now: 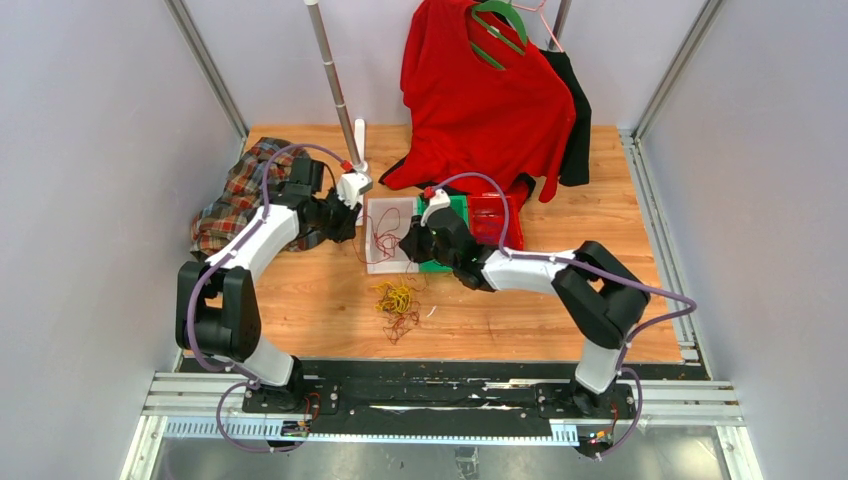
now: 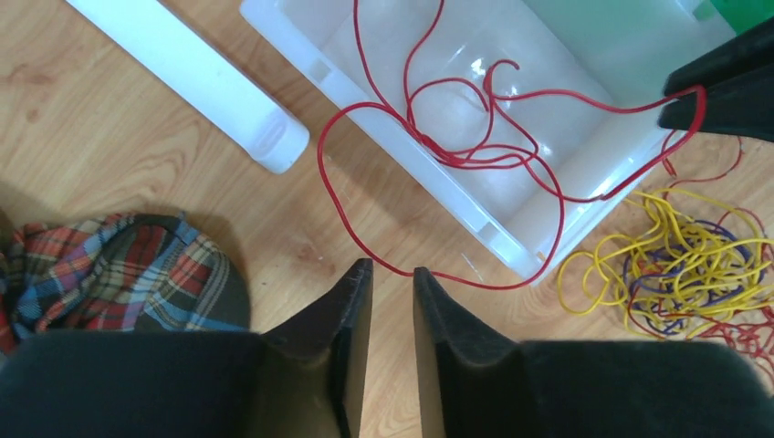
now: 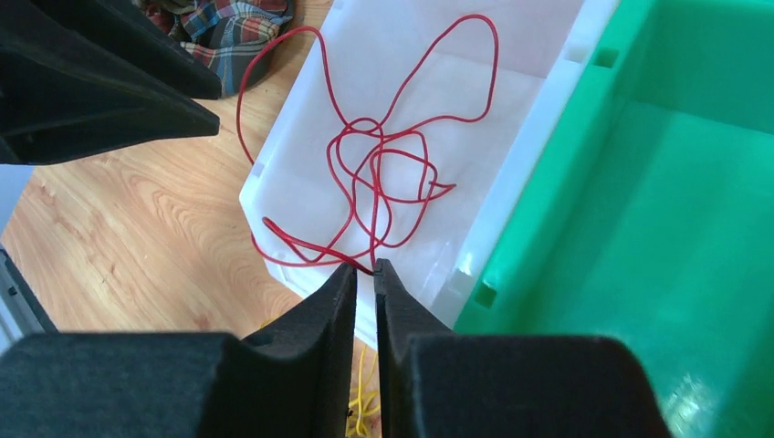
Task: Untangle the cables
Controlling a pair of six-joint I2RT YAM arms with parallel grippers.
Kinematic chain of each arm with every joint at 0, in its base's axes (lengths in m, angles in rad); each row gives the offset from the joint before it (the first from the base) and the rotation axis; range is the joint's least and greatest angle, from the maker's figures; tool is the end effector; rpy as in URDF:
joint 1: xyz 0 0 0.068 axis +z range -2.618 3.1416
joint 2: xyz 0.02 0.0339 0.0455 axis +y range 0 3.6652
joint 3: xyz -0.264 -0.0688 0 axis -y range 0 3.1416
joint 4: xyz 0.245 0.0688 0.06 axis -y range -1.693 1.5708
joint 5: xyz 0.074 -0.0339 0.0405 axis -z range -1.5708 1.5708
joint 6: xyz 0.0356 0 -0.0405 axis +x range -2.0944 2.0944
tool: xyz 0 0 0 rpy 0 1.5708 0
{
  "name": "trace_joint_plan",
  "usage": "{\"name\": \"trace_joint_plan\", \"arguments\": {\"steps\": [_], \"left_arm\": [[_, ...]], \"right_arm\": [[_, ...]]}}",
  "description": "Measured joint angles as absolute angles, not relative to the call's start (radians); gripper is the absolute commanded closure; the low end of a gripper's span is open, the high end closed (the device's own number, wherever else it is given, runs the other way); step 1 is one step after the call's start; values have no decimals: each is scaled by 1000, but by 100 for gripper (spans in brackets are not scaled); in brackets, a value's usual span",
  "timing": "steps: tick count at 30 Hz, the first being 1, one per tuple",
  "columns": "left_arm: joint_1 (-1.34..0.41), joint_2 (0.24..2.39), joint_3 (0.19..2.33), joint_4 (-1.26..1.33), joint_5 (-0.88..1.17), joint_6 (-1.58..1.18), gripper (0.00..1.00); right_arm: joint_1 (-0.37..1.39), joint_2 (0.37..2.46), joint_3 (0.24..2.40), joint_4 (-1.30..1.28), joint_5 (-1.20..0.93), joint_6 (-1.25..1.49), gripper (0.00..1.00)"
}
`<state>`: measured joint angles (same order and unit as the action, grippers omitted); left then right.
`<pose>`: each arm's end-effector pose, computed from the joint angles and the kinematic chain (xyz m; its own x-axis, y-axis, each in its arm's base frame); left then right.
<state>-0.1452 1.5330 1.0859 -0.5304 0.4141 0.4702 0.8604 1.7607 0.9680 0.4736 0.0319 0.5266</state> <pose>0.3111 -0.0600 0.2371 -0.5705 0.5026 -0.6496 0.6882 0.7242 -0.0441 0.2543 0.2939 0.2060 -0.5478 0.1335 -0.8259 -0.5352 0.7029 0.4686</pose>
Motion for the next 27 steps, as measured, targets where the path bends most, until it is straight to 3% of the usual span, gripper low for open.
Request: {"name": "trace_joint_plan", "arguments": {"steps": [6,14,17,20,21,23,27], "left_arm": [[-145,1519,1069,-493,440,466,93],[-145,1494,1069,-491,477,460,96],[-145,1477,1069,-504,474,461,81],[-136,1453,1069,-509,467,459,55],[-129,1446,1069,-509,467,452,51],[-110,1443,1069,-509,467,437,46],[-77,1453,1063,-503,466,405,45]], "right_arm": [[862,1868,1075,462,33,521,92],[881,1968,1203,379,92,460,97],[902,2002,1242,348,126,433,99],[920,2041,1272,314,153,405,99],[925,2055,1284,296,164,394,99],[934,2082,1317,266,183,372,99],[942,2110,1362,231,216,340,99]]}}
